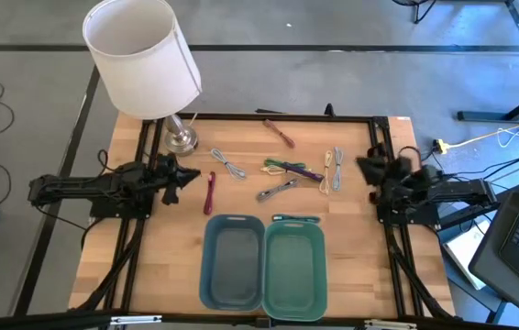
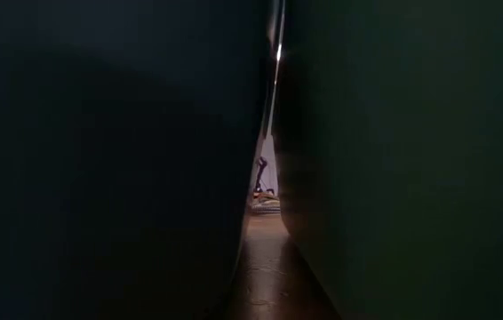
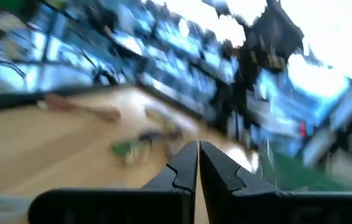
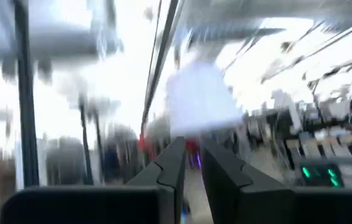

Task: Pick and place USB-C Cables
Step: Put the black and red charger cable into the green container

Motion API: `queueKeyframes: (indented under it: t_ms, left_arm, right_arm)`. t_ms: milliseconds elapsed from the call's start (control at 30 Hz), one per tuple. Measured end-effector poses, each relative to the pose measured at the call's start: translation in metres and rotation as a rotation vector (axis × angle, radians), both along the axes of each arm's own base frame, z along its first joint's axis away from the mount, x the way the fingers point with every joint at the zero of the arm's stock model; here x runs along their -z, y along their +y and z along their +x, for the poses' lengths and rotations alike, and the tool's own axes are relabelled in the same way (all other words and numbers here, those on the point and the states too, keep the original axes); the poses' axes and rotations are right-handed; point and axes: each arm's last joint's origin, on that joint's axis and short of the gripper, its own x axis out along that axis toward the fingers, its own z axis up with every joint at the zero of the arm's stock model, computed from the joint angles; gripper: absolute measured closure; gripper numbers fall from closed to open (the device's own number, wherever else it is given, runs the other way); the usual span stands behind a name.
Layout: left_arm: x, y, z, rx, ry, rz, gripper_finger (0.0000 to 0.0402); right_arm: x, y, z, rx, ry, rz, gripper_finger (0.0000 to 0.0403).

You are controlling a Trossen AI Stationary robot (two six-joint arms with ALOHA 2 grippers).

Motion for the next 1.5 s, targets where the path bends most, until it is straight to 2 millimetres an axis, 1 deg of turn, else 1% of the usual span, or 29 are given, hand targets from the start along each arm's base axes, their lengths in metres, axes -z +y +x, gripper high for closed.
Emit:
queueKeyframes:
  t_ms: [67,167,233,300,367,467,633,733,833,967,1067,1200,1333,1400,1500]
  left_arm:
    - [-0.005,0.002,-0.001,-0.063,-0.082,-0.068,0.0389]
    - [-0.015,0.003,-0.003,-0.113,-0.214,-0.13,0.039]
    - [-0.018,0.003,-0.004,-0.109,-0.248,-0.137,0.0392]
    - [-0.018,0.003,-0.003,-0.08,-0.247,-0.148,0.0394]
    - [-0.014,0.0,-0.001,-0.001,-0.203,-0.165,0.0395]
    - [-0.004,-0.002,0.001,0.097,-0.101,-0.225,0.0395]
    - [0.014,-0.005,0.007,0.153,0.059,-0.404,0.0395]
    - [0.019,-0.008,0.011,0.175,0.107,-0.502,0.0391]
    - [0.016,-0.011,0.018,0.165,0.157,-0.546,0.0389]
    - [0.0,-0.014,0.033,0.106,0.218,-0.516,0.039]
    - [-0.007,-0.016,0.048,0.046,0.32,-0.494,0.0391]
    - [0.005,-0.018,0.059,-0.044,0.492,-0.554,0.0391]
    - [0.011,-0.018,0.069,-0.094,0.526,-0.604,0.0389]
    - [0.014,-0.017,0.071,-0.106,0.559,-0.598,0.0389]
    - [0.018,-0.015,0.075,-0.081,0.608,-0.567,0.0387]
  right_arm:
    - [-0.007,-0.002,-0.005,0.021,-0.095,0.053,0.0348]
    - [-0.013,-0.002,-0.011,0.021,-0.183,0.065,0.0348]
    - [-0.014,-0.002,-0.012,0.018,-0.204,0.075,0.0348]
    - [-0.015,-0.004,-0.013,0.04,-0.221,0.127,0.0348]
    - [-0.014,-0.005,-0.014,0.074,-0.225,0.182,0.0347]
    - [-0.013,-0.007,-0.014,0.111,-0.222,0.208,0.0347]
    - [-0.013,-0.008,-0.014,0.159,-0.215,0.231,0.0347]
    - [-0.013,-0.009,-0.015,0.201,-0.203,0.215,0.0347]
    - [-0.019,-0.009,-0.017,0.238,-0.204,0.197,0.0347]
    - [-0.032,-0.01,-0.022,0.279,-0.203,0.173,0.0347]
    - [-0.04,-0.01,-0.023,0.284,-0.156,0.16,0.0347]
    - [-0.049,-0.01,-0.021,0.272,-0.004,0.155,0.0347]
    - [-0.057,-0.01,-0.024,0.239,0.142,0.197,0.0347]
    - [-0.063,-0.01,-0.029,0.231,0.183,0.209,0.0347]
    - [-0.072,-0.011,-0.036,0.221,0.22,0.199,0.0347]
